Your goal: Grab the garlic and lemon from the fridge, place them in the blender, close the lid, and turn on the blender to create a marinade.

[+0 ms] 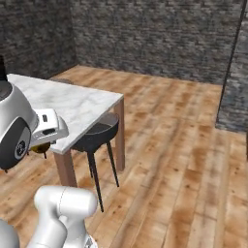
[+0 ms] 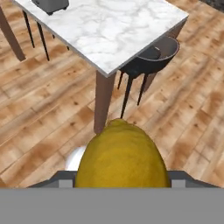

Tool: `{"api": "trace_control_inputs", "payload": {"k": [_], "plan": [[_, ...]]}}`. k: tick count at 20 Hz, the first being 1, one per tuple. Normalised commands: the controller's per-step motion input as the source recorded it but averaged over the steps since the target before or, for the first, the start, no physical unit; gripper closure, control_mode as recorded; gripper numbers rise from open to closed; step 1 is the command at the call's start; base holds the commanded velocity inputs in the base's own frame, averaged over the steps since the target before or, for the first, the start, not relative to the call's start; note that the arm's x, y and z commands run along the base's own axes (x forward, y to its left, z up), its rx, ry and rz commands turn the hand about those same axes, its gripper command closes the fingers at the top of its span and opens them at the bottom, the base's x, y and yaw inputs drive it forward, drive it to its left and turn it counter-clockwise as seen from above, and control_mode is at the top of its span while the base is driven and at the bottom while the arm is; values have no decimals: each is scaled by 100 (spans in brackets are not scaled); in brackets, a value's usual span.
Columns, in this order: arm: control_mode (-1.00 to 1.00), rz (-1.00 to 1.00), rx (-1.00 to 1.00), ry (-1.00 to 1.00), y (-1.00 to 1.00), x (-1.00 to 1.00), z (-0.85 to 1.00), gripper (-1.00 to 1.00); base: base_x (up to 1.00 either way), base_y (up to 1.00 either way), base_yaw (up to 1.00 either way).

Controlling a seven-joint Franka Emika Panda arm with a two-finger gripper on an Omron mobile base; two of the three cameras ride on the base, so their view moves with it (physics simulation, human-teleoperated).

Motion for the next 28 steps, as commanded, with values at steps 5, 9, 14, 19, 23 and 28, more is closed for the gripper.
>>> {"api": "trace_control_inputs", "payload": {"k": [5,9,14,19,23,28], "plan": [[100,0,0,0,0,0,0,100,26,100,-13],[100,0,0,0,0,0,0,100,34,100,-13],[100,0,0,0,0,0,0,100,4,100,-20],[100,0,0,0,0,0,0,100,0,100,-28],[100,0,0,0,0,0,0,100,1,100,-34],[100,0,0,0,0,0,0,100,6,100,-37]]}}
